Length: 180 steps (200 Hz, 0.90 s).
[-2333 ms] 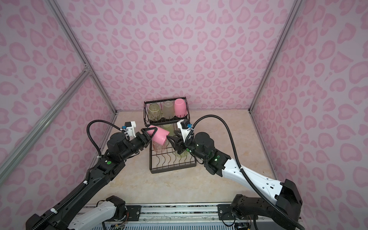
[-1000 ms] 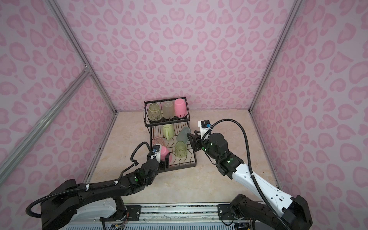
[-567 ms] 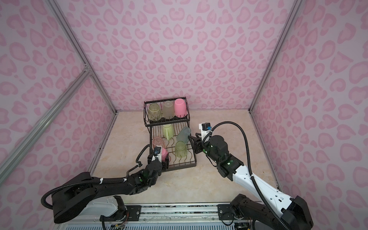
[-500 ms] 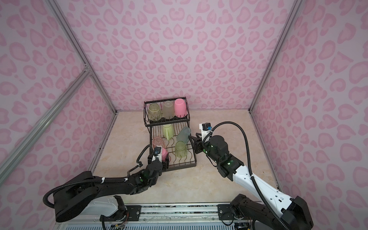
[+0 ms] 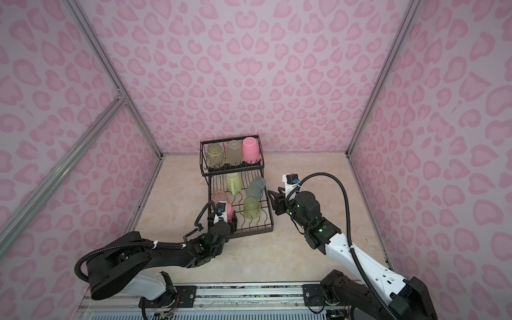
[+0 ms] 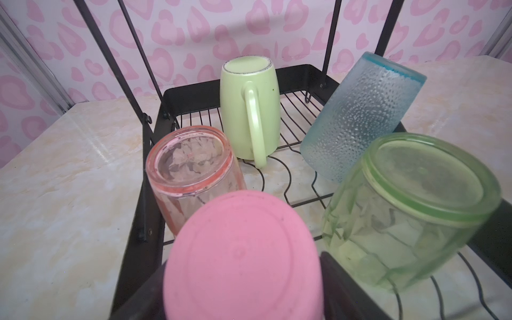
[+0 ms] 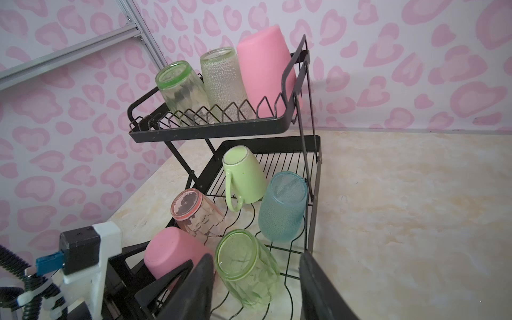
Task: Load the cups into the dish rack
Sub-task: 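Set the pink cup upside down in the lower tier and open the left gripper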
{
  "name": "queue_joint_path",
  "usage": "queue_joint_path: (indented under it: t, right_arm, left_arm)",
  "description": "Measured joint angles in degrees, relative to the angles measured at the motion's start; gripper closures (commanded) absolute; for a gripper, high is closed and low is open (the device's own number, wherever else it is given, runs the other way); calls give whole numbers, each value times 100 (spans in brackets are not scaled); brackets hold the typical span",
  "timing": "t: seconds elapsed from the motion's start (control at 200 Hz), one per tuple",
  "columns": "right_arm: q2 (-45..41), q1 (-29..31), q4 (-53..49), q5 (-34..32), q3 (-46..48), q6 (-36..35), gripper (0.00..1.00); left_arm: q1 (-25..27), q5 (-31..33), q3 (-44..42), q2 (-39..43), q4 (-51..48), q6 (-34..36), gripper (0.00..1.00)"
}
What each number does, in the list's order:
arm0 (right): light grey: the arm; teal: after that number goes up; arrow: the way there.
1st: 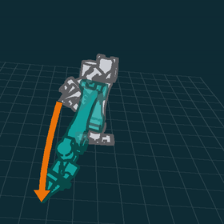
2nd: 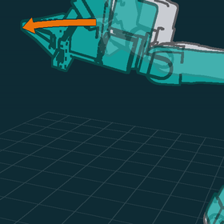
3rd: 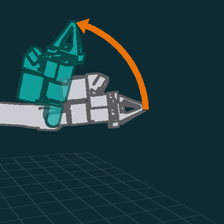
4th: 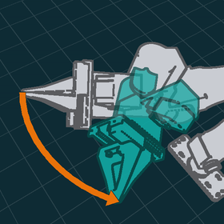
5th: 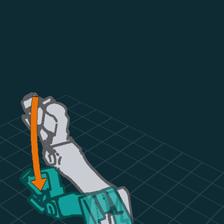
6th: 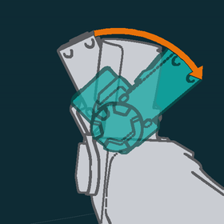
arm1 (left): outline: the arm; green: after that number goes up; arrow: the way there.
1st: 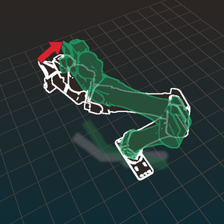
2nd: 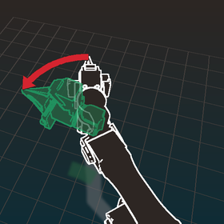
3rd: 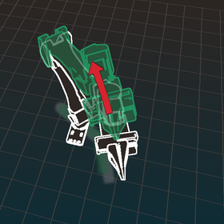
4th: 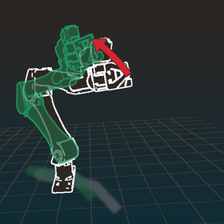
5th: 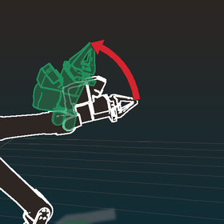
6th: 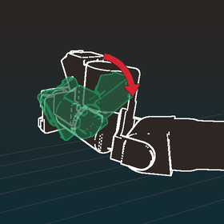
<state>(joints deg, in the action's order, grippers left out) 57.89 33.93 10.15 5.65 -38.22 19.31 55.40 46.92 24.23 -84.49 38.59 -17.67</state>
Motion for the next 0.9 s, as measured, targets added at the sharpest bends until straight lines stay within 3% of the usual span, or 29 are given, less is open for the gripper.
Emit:
queue_joint_path:
  t: [0.225,0.525,0.9]
  right_arm:
    - [31,-20,76,61,-2,-4,50]
    - [-59,-33,105,61,42,-55,44]
    - [-72,-35,63,37,20,-184,35]
  left_arm:
    - [-4,4,55,-48,-20,-24,26]
    - [-4,-17,63,22,-315,-33,2]
    - [-4,26,138,1130,-916,160,3]
